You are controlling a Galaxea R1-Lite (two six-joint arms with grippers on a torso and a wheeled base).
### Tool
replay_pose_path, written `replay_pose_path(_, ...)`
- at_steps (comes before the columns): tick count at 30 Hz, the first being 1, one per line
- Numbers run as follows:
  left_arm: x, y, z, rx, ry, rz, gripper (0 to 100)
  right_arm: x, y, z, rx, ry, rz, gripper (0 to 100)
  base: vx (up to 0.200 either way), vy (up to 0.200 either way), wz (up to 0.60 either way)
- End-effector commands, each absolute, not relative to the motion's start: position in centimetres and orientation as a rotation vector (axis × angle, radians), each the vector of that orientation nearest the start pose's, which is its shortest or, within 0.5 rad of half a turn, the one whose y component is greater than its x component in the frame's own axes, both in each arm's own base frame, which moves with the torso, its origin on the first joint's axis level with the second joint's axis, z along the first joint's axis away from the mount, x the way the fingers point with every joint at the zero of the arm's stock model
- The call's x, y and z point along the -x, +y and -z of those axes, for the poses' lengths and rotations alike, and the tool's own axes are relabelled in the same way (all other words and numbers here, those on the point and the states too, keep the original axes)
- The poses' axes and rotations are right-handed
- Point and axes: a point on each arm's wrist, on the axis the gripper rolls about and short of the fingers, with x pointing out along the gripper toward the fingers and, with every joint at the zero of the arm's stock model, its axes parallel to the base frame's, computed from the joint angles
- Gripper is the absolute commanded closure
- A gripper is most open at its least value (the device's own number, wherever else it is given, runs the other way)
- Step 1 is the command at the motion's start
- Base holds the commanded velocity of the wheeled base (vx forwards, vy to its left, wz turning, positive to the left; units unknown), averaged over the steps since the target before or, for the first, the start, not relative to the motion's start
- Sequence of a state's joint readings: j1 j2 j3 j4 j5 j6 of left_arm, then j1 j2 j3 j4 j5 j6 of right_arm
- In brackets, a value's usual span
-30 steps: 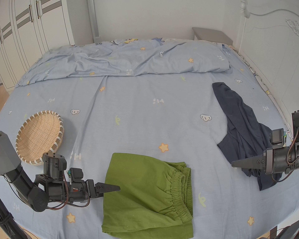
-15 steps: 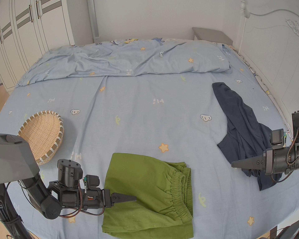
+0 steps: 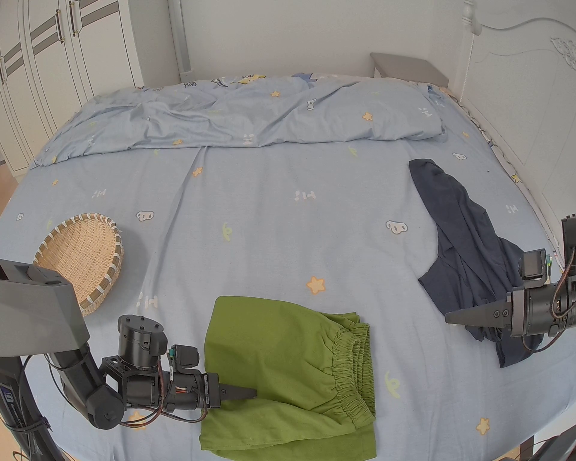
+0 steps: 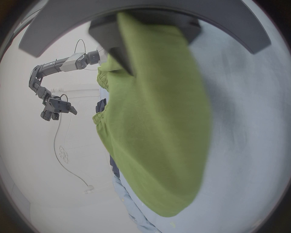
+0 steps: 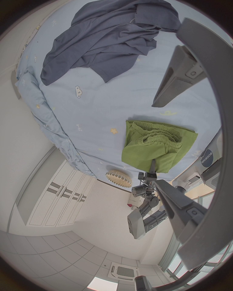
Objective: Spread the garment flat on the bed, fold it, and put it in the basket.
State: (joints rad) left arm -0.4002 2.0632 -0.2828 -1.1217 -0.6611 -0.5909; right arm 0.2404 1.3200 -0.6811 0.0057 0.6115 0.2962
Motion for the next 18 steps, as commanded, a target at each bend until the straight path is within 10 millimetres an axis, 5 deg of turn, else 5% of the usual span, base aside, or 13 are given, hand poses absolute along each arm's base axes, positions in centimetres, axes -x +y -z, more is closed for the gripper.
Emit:
replay_pose_path(1, -21.8, -10.8, -4.8, 0.638, 0.898, 0.815, 100, -18.2, 5.8, -18.7, -0.392, 0.777, -0.72, 0, 0.0, 0.0, 0.0)
replay_pose_path(7, -22.2, -10.7, -6.7, 0.778, 0.867, 0.774, 100, -18.1, 5.8, -18.7, -0.392, 0.777, -0.72, 0, 0.0, 0.0, 0.0)
replay_pose_path(18, -22.5, -10.7, -8.0, 0.784, 0.834, 0.753, 100, -18.3, 6.0, -19.6, -0.383, 0.749, -0.725, 0, 0.0, 0.0, 0.0)
